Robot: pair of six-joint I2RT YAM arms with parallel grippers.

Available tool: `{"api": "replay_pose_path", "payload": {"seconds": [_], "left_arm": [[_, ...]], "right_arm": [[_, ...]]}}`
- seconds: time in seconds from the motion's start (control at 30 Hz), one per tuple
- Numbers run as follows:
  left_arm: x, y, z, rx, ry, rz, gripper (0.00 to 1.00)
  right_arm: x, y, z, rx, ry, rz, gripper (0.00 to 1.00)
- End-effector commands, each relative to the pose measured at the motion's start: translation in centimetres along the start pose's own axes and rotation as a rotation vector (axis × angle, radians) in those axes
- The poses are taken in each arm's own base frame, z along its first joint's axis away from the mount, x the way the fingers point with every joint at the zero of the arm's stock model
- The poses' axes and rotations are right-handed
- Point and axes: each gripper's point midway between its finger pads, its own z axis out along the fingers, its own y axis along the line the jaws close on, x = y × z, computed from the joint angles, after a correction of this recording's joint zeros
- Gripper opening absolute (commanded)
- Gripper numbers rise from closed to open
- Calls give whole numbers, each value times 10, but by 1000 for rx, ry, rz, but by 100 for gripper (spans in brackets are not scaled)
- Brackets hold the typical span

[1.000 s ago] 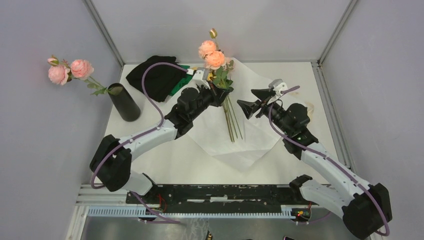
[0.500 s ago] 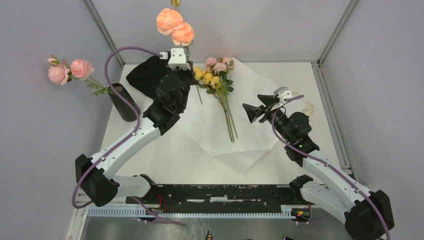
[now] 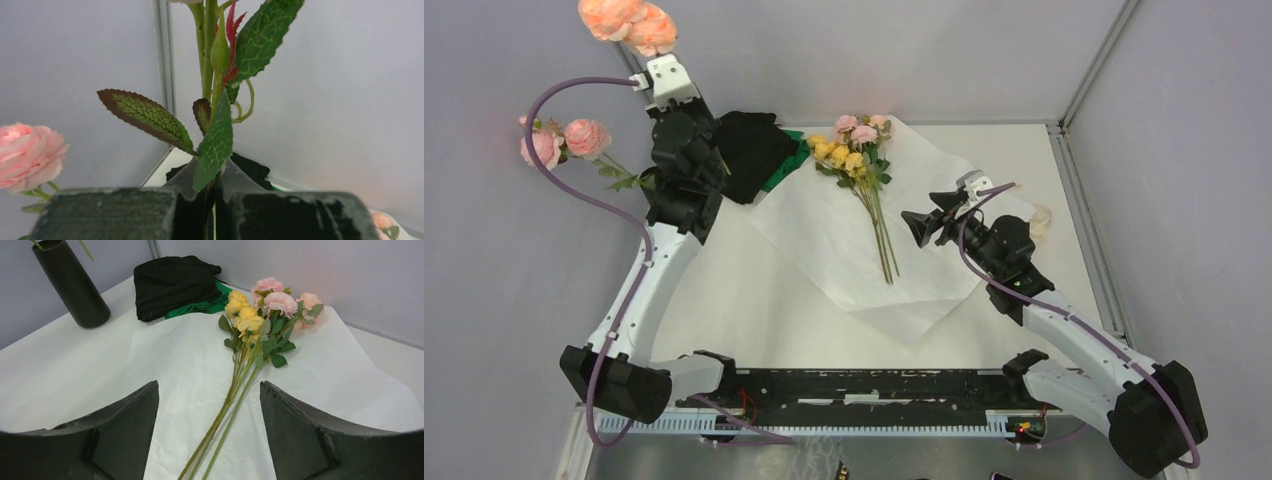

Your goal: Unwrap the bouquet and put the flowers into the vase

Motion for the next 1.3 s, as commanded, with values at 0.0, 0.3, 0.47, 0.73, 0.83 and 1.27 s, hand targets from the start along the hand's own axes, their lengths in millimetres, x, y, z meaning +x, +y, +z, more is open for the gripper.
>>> {"api": "replay_pose_path", "payload": {"seconds": [0.0, 0.3, 0.47, 0.73, 0.83, 1.27], "left_arm": [[-34, 19, 12, -44, -59, 9, 2], [-33, 58, 39, -195, -13, 40, 2], [-28, 75, 46, -251, 13, 46, 2], [-50, 97, 49, -287, -10, 55, 2], [-54, 104, 51, -309, -4, 77, 2], [-37, 132, 53, -375, 22, 86, 2]], "right_arm": [[-17, 4, 4, -25, -43, -25, 79], [6, 12, 5, -75, 0, 6, 79], [10, 15, 6, -93, 5, 17, 79], [5, 25, 7, -146, -13, 45, 79], [7, 25, 6, -145, -8, 47, 79], [10, 28, 3, -159, -2, 51, 79]]}}
